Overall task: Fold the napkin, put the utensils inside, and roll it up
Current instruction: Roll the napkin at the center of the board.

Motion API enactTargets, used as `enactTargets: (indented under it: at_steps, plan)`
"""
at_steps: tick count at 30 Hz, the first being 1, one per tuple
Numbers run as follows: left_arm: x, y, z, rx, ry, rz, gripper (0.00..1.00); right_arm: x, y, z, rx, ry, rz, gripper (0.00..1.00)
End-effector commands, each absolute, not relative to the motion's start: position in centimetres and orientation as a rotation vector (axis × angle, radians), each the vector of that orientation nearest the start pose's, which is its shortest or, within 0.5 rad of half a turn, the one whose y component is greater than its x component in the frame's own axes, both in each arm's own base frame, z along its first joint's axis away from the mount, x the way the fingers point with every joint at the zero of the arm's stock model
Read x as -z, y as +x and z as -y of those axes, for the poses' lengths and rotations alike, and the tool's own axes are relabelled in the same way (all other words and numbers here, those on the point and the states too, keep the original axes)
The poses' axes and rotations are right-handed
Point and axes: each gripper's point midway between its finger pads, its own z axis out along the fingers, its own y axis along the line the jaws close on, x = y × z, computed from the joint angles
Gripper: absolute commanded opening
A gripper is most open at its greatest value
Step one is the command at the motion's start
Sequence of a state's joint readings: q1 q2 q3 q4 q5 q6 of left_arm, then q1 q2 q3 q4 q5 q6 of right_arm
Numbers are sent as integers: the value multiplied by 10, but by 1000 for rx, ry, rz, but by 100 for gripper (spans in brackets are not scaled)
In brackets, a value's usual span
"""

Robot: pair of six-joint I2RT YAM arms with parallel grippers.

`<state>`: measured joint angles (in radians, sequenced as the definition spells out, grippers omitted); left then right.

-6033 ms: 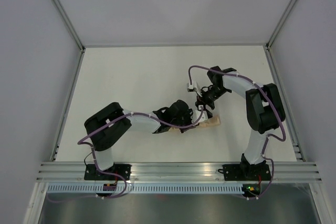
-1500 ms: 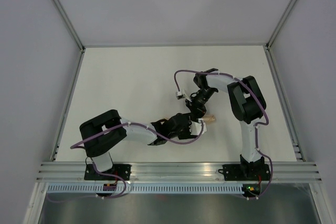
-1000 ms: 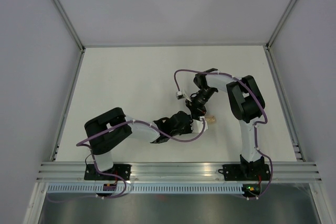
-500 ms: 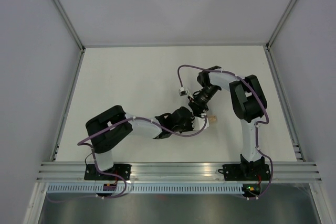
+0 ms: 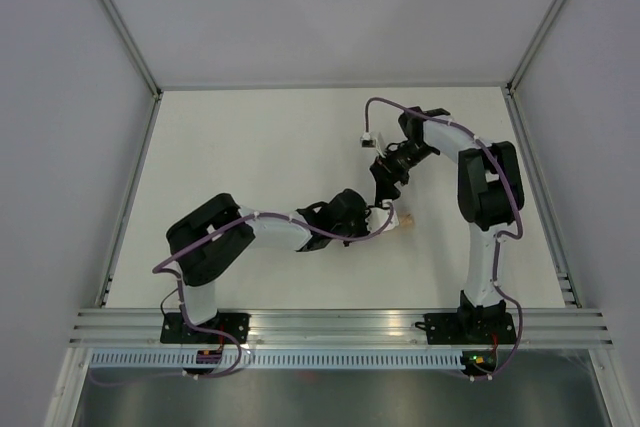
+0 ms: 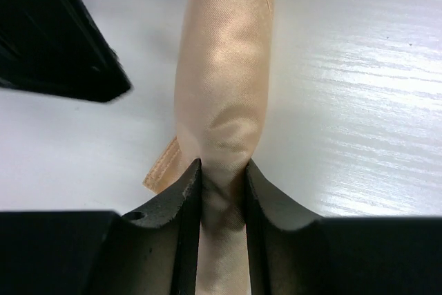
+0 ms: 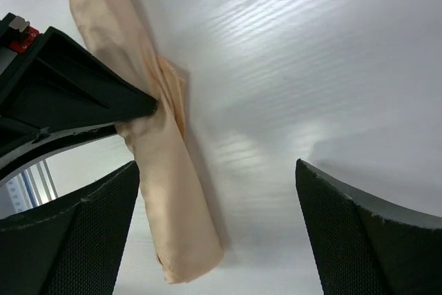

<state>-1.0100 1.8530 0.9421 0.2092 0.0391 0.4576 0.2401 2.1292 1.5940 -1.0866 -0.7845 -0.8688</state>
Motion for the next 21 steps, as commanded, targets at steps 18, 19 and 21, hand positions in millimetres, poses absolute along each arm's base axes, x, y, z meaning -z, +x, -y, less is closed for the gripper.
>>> enactTargets:
  at_steps: [18, 19, 21]
  plan:
    - [49, 226, 331, 574, 1242, -2440, 27, -157, 387, -70, -946, -811, -2295, 98]
    - [50, 227, 331, 583, 1184, -2479, 28, -160, 384, -67, -934, -810, -2297, 98]
    - [51, 227, 332, 587, 1142, -2508, 28, -155, 379, -62, -920, -783, -2321, 98]
